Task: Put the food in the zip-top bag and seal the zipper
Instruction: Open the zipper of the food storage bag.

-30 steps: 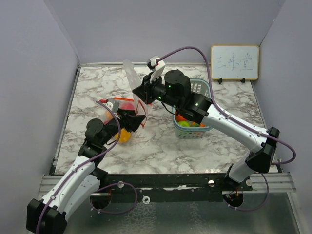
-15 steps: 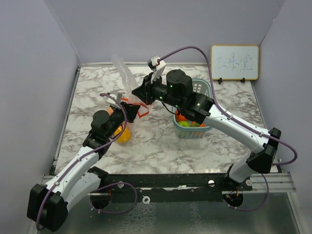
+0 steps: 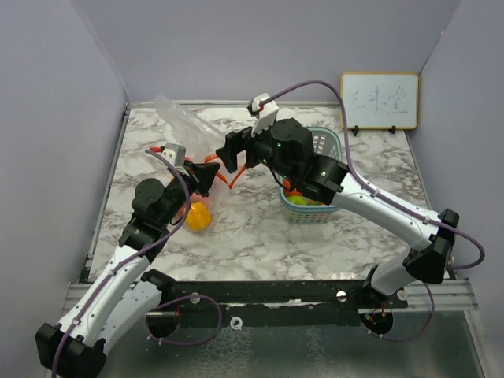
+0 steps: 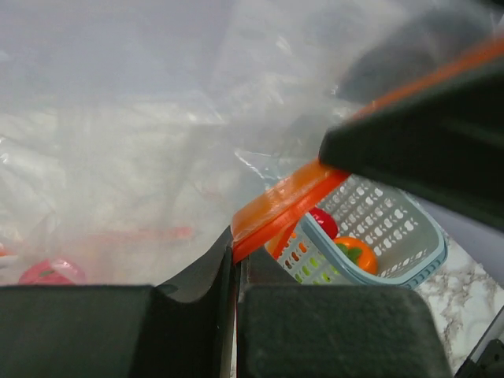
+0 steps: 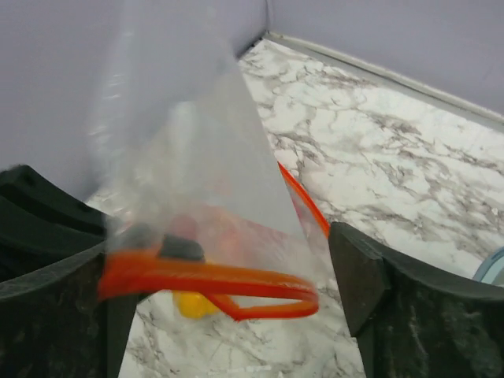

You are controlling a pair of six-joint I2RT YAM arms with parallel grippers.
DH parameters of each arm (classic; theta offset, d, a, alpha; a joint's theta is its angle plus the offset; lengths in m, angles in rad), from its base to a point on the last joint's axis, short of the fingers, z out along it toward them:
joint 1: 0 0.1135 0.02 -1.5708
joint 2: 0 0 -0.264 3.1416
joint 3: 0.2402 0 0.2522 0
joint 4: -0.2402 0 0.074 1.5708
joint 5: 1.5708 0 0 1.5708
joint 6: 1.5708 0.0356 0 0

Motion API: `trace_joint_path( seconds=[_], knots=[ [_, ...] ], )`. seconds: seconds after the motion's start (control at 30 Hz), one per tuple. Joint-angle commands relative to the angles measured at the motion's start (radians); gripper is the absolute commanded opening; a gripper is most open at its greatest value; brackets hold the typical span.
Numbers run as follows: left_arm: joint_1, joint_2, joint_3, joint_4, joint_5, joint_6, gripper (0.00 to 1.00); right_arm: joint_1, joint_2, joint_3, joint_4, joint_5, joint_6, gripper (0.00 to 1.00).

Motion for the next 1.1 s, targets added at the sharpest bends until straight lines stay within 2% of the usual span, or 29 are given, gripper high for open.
trace_joint_path(
  seconds=[0.0, 0.2, 0.33, 0.5, 0.63, 0.77, 0.9, 1.07],
  knots=[
    [-0.003, -0.034, 0.080, -0.187, -0.057, -0.044, 0.00, 0.005, -0.086, -0.092, 0.016, 0.045, -0.114, 0.99],
    [-0.003, -0.027, 0.122, -0.259, -0.085, -0.087, 0.00, 0.005, -0.228, -0.268, 0.146, 0.009, -0.115, 0.99],
    [-0.003, -0.009, 0.133, -0.257, -0.074, -0.125, 0.00, 0.005, -0.235, -0.282, 0.117, 0.030, -0.116, 0.99],
    [-0.003, 0.007, 0.139, -0.267, -0.078, -0.151, 0.00, 0.005, -0.295, -0.379, 0.236, -0.071, -0.104, 0.97],
    [-0.003, -0.001, 0.137, -0.242, -0.068, -0.179, 0.00, 0.005, -0.207, -0.316, 0.169, -0.128, -0.105, 0.94],
    [-0.003, 0.012, 0.153, -0.248, -0.049, -0.182, 0.00, 0.005, -0.159, -0.300, 0.197, -0.216, -0.092, 0.88],
    [-0.003, 0.012, 0.167, -0.256, -0.035, -0.190, 0.00, 0.005, -0.112, -0.276, 0.168, -0.208, -0.103, 0.79],
    [-0.003, 0.016, 0.186, -0.272, -0.011, -0.196, 0.00, 0.005, -0.088, -0.283, 0.175, -0.191, -0.103, 0.75]
  ],
)
